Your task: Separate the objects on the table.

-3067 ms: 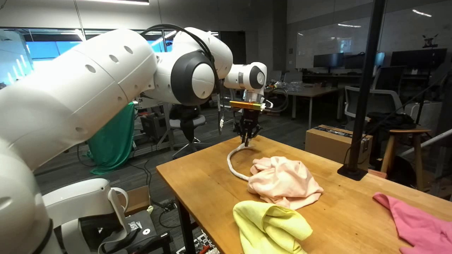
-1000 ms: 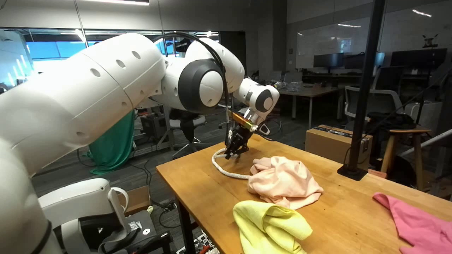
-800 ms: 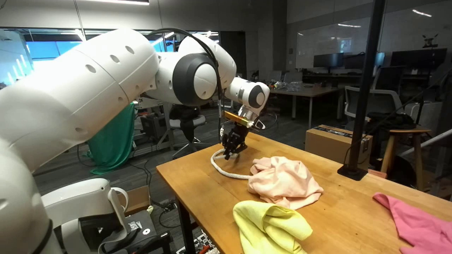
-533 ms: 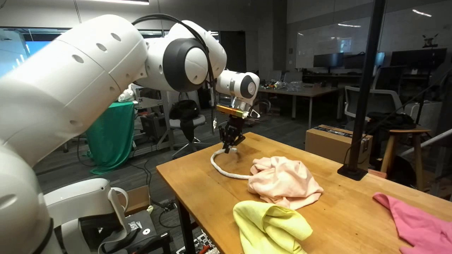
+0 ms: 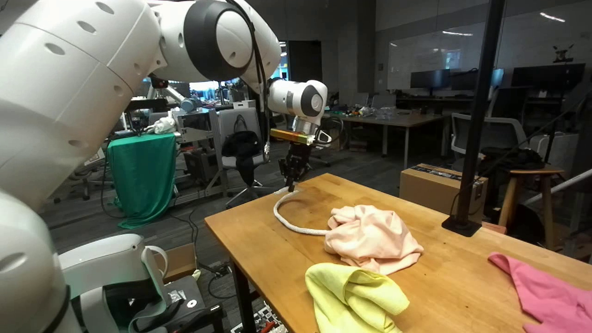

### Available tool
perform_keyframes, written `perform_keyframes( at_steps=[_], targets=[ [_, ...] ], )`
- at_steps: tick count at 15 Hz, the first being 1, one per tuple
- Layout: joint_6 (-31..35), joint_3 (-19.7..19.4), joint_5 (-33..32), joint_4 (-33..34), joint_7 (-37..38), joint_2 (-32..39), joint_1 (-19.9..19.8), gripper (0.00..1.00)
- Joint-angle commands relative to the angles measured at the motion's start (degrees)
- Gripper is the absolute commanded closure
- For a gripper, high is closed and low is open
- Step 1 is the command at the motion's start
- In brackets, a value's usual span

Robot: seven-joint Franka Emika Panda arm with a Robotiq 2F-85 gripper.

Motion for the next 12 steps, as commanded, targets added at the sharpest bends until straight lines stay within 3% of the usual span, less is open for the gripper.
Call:
perform_keyframes(
  at_steps=[1,7,12],
  targets=[
    [3.84,2.26,-0.22,-9.87,-0.33,-6.6,-1.59,0.86],
    [4.06,4.55,2.95,-14.02,-0.98,-8.04,-4.12,0.86],
    [4.3,7.08,10.81,-15.08,-3.76,-7.27,-7.04,0.85]
  ],
)
